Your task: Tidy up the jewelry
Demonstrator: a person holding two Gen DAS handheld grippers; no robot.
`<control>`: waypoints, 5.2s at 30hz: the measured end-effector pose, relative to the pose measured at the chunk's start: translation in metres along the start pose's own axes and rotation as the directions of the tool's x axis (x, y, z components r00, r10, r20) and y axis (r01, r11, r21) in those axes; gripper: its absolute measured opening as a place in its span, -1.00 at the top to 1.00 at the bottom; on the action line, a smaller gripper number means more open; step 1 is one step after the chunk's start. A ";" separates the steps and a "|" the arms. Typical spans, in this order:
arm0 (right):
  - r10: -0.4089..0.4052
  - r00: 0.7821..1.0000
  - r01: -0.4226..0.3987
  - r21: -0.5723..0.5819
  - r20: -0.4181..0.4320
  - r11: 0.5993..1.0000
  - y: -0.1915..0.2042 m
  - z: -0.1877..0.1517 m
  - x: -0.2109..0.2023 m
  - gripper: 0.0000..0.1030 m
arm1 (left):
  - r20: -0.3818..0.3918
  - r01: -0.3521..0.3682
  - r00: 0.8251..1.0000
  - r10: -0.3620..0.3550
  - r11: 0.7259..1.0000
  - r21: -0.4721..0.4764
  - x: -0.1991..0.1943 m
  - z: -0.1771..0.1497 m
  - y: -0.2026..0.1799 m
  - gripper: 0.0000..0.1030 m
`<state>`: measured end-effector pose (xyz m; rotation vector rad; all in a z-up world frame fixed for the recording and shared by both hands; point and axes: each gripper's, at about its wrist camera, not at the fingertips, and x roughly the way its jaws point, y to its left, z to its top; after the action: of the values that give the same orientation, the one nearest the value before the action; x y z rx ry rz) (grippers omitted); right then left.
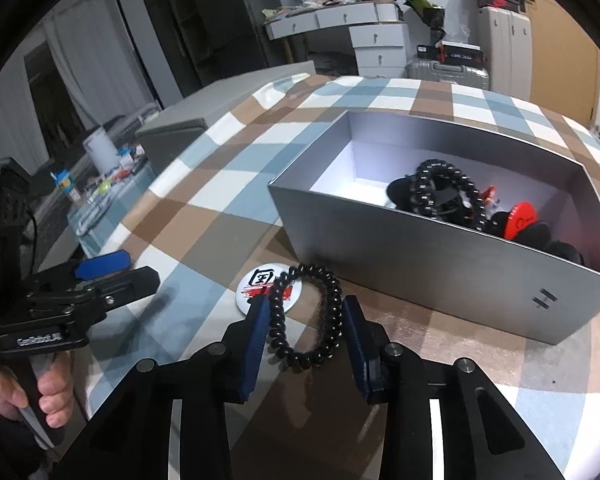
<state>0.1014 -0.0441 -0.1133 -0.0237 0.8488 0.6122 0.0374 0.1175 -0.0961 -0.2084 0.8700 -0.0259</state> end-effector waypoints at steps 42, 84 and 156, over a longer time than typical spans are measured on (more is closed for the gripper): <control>-0.008 0.989 -0.005 0.087 0.150 0.996 -0.059 -0.018 -0.077 0.82 | -0.109 0.102 0.990 -0.086 0.983 0.154 0.041 0.016 -0.068 -0.59; 0.029 0.939 -0.080 0.138 0.342 0.987 -0.090 0.044 -0.112 0.82 | 0.057 0.266 0.956 -0.289 0.929 0.257 0.017 0.092 -0.132 0.27; -0.259 0.768 0.305 0.021 0.586 0.952 -0.053 -0.015 -0.120 -1.00 | 0.574 -0.103 0.818 -0.029 0.975 0.196 -0.022 0.032 -0.100 -0.98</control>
<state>0.0585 -0.1509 -0.0497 -0.0299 0.2074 0.3290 0.0537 0.0271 -0.0403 0.0164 0.2566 -0.0201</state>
